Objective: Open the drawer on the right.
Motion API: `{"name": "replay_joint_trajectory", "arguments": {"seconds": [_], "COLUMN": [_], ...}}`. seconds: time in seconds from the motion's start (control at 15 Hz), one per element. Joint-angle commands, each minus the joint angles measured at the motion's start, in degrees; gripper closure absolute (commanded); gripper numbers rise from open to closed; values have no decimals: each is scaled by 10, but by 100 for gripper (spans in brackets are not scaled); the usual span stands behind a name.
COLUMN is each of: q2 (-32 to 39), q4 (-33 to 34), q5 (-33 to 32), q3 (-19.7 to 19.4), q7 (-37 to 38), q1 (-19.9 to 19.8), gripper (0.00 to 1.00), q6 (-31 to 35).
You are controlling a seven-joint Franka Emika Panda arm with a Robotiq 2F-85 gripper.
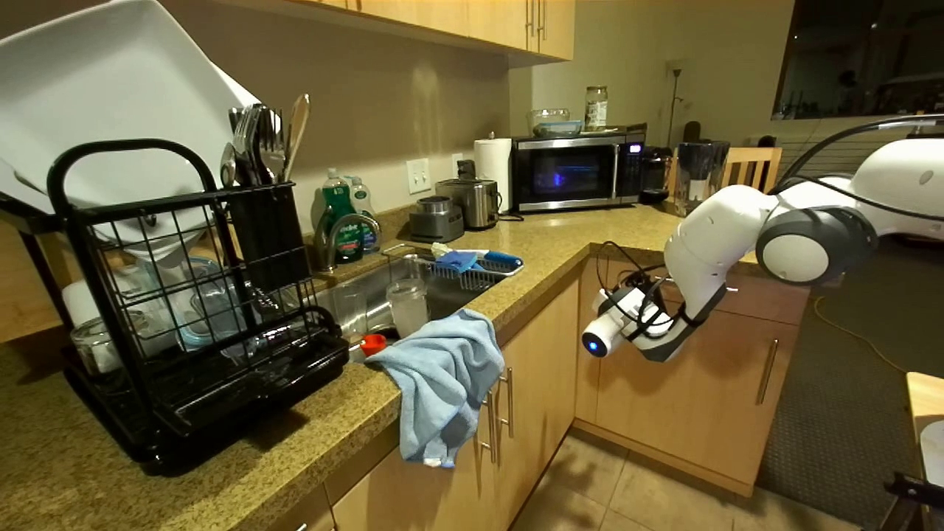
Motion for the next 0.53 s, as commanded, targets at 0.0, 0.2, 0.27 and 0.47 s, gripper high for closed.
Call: {"name": "replay_joint_trajectory", "arguments": {"seconds": [0.0, 0.2, 0.27, 0.47], "q2": [8, 1, -2, -4], "q4": [11, -6, -12, -21], "q5": [-15, -17, -17, -14], "q3": [-9, -19, -22, -25], "q7": [-29, -21, -15, -13], "q1": [-13, -15, -14, -14], "gripper": [0, 0, 0, 0], "q6": [31, 44, 45, 49]}}
